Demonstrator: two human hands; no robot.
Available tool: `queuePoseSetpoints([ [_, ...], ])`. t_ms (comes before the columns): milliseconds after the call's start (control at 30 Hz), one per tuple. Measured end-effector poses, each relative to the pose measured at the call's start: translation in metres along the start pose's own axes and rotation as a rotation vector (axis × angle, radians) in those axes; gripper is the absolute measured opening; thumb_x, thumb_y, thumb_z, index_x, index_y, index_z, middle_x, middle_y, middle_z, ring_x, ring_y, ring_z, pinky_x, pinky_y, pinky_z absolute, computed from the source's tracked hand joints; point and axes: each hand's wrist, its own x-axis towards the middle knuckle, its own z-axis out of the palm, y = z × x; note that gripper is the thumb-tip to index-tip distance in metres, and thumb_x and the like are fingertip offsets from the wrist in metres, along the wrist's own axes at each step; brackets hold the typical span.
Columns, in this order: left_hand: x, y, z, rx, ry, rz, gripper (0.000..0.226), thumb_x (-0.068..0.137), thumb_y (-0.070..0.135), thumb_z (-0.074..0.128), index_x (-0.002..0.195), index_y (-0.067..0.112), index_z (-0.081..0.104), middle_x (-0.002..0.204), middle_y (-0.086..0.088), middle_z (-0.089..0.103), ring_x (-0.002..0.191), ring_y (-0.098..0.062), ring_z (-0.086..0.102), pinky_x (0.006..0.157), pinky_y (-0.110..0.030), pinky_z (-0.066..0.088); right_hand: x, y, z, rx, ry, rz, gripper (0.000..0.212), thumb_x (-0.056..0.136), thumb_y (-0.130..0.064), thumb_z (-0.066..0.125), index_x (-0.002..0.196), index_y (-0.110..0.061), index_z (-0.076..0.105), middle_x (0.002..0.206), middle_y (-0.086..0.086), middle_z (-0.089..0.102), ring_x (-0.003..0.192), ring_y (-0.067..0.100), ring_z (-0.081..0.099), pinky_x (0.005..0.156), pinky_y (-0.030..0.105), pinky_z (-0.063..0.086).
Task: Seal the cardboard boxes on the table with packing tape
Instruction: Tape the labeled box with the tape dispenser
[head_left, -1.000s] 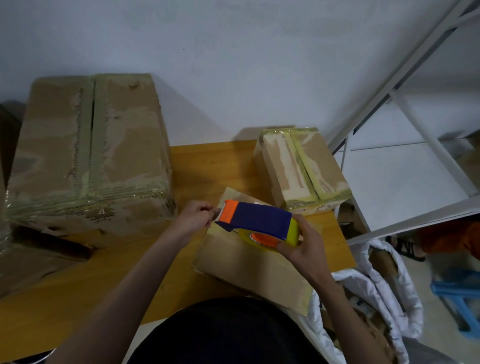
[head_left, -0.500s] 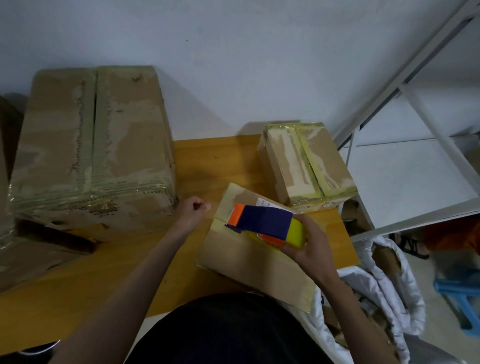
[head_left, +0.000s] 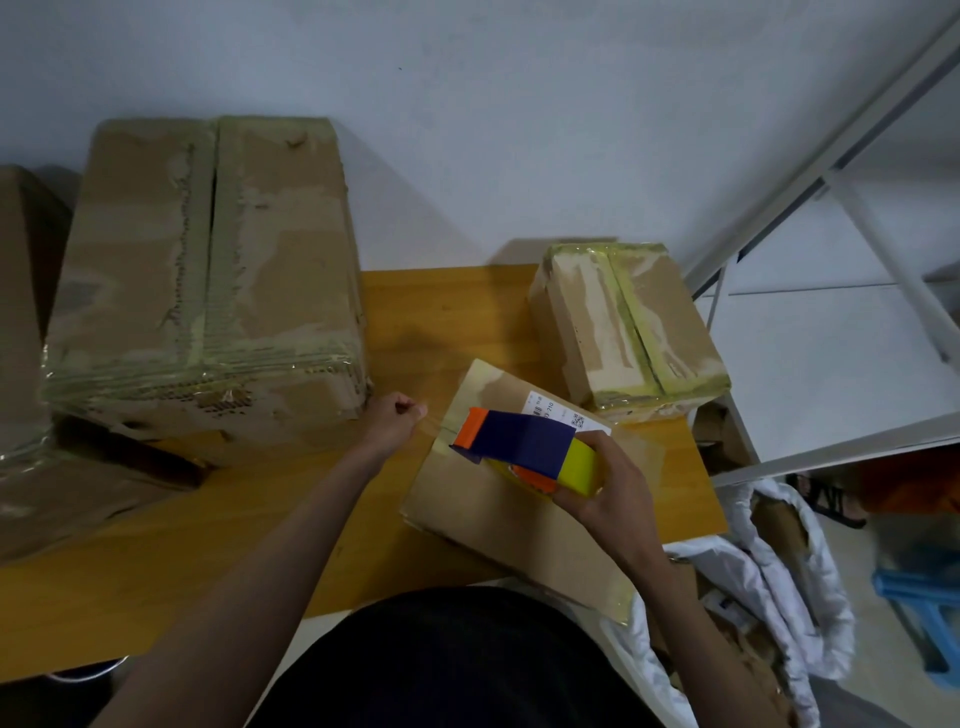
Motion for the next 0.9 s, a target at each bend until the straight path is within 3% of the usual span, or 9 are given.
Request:
queuePoseSetpoints([
  [167, 0.004, -0.009, 0.009, -0.009, -0.025, -0.073, 0.022, 0.1, 0.025, 0.06, 0.103, 0.003, 0.065, 0.091, -0.01, 0.063, 0.082, -0.025, 0.058, 0.076, -0.037, 0.048, 0.0, -0.004, 0.002, 0.002, -0.011, 0.011, 0.061, 0.072, -0.039, 0.087, 0.124, -0.031, 0.055, 0.123, -0.012, 0.064, 0.109, 0.012, 0.06, 0.076, 0.033, 0.05],
  [333, 0.004, -0.014, 0.017, -0.079, -0.074, -0.146, 0.027, 0.102, 0.027, 0.057, 0.115, 0.004, 0.062, 0.103, -0.009, 0.062, 0.087, -0.021, 0.058, 0.081, -0.039, 0.049, 0.001, -0.003, 0.004, 0.012, -0.011, 0.015, 0.063, 0.073, -0.037, 0.091, 0.125, -0.029, 0.055, 0.122, -0.011, 0.065, 0.108, 0.011, 0.06, 0.079, 0.031, 0.05],
  [500, 0.003, -0.015, 0.031, -0.068, -0.115, -0.183, 0.023, 0.106, 0.026, 0.047, 0.118, 0.009, 0.057, 0.103, -0.009, 0.059, 0.085, -0.02, 0.054, 0.075, -0.035, 0.048, 0.001, -0.003, 0.005, 0.014, -0.004, 0.013, 0.063, 0.074, -0.041, 0.089, 0.126, -0.03, 0.054, 0.122, -0.01, 0.063, 0.108, 0.012, 0.06, 0.078, 0.033, 0.05],
  [600, 0.004, -0.014, 0.037, -0.011, -0.075, -0.153, 0.024, 0.106, 0.027, 0.046, 0.116, 0.009, 0.058, 0.108, -0.014, 0.061, 0.085, -0.021, 0.054, 0.07, -0.034, 0.045, 0.0, -0.003, 0.006, 0.026, 0.0, 0.011, 0.062, 0.075, -0.039, 0.089, 0.125, -0.029, 0.054, 0.122, -0.009, 0.063, 0.108, 0.012, 0.06, 0.078, 0.031, 0.049],
  [767, 0.001, -0.023, 0.034, 0.078, -0.022, -0.068, 0.03, 0.101, 0.022, 0.059, 0.129, 0.016, 0.052, 0.113, -0.01, 0.06, 0.097, -0.024, 0.06, 0.08, -0.038, 0.052, -0.001, -0.002, 0.009, 0.043, 0.008, 0.018, 0.063, 0.075, -0.045, 0.087, 0.125, -0.029, 0.053, 0.123, -0.01, 0.063, 0.11, 0.012, 0.06, 0.08, 0.034, 0.052],
  [833, -0.005, -0.028, 0.032, 0.152, 0.072, 0.063, 0.024, 0.1, 0.021, 0.058, 0.122, 0.013, 0.062, 0.112, -0.008, 0.062, 0.097, -0.021, 0.059, 0.081, -0.035, 0.05, -0.001, -0.001, 0.011, 0.05, 0.012, 0.018, 0.063, 0.074, -0.051, 0.083, 0.125, -0.029, 0.053, 0.123, -0.01, 0.062, 0.109, 0.012, 0.059, 0.079, 0.034, 0.052],
  [900, -0.015, -0.028, 0.033, 0.084, 0.126, 0.16, 0.023, 0.102, 0.024, 0.054, 0.102, 0.008, 0.071, 0.099, -0.009, 0.068, 0.09, -0.023, 0.063, 0.075, -0.033, 0.047, -0.002, -0.001, 0.012, 0.054, 0.01, 0.021, 0.063, 0.075, -0.049, 0.081, 0.126, -0.028, 0.053, 0.124, -0.008, 0.063, 0.11, 0.014, 0.06, 0.079, 0.035, 0.052],
])
